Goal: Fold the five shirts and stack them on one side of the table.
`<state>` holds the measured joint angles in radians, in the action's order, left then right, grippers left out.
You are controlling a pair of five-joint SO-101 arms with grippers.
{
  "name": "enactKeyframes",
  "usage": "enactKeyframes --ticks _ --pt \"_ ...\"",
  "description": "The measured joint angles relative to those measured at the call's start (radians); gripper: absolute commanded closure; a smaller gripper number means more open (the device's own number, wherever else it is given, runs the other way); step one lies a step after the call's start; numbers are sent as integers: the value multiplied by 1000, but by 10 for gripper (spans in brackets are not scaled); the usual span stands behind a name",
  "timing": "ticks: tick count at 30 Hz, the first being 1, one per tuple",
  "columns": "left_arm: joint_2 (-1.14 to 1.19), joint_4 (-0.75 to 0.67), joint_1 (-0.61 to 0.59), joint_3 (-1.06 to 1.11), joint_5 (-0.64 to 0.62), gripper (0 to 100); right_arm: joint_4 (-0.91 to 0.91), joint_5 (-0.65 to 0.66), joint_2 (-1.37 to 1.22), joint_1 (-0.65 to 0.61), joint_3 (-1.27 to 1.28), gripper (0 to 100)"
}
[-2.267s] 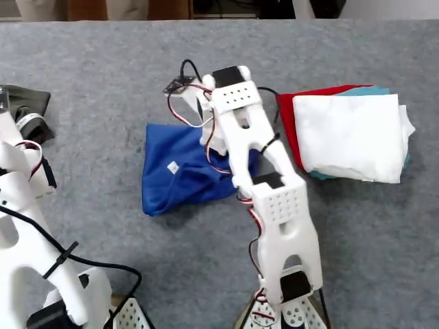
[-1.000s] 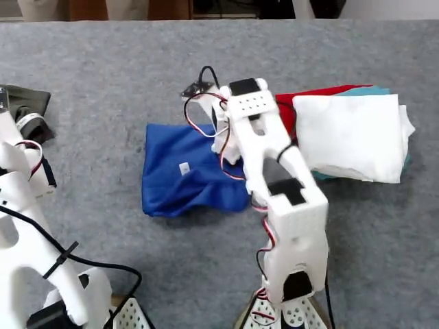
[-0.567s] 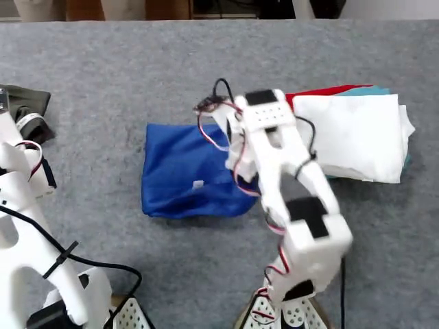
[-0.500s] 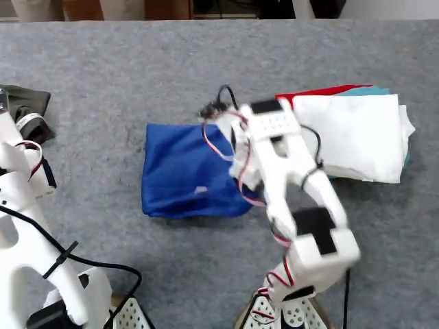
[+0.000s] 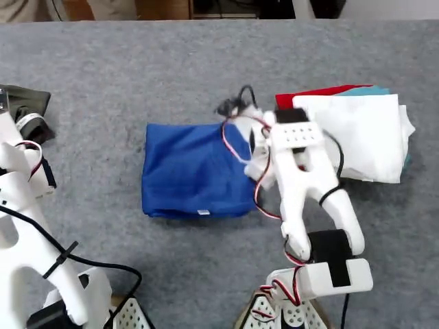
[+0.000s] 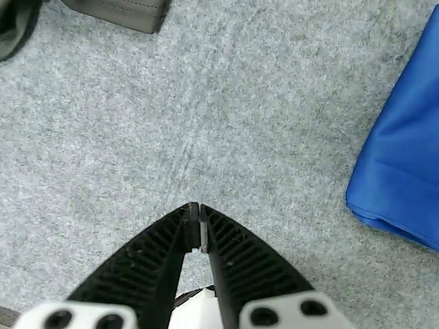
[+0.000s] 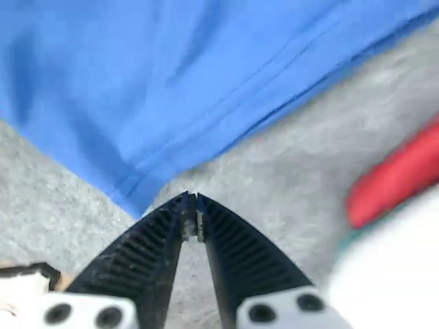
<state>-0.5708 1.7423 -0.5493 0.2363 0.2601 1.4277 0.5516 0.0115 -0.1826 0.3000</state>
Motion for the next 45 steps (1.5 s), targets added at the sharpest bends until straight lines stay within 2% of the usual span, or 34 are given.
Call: enactKeyframes --ticks 6,14,18,22,27,30,33,38,41,45 --pt "0 3 0 0 0 980 -3 -32 -14 -95 17 997" --pt "0 6 0 0 0 980 -157 -40 -51 -103 322 997" --pt "0 6 0 0 0 980 -232 -40 -57 -101 382 997" --pt "0 6 0 0 0 980 -213 -38 -57 -103 341 997" --pt "0 6 9 0 0 980 -34 -38 -57 -52 83 996" --pt "0 6 91 0 0 980 74 -38 -64 3 -144 995" --pt "0 -9 230 0 -34 978 126 -38 -100 15 -361 994" --pt "25 -190 509 0 -158 978 147 -38 -281 12 -605 996" --pt "140 -321 618 -5 -227 980 147 -46 -443 3 -709 996" --pt "410 -430 658 -95 -279 980 147 -72 -660 6 -882 996"
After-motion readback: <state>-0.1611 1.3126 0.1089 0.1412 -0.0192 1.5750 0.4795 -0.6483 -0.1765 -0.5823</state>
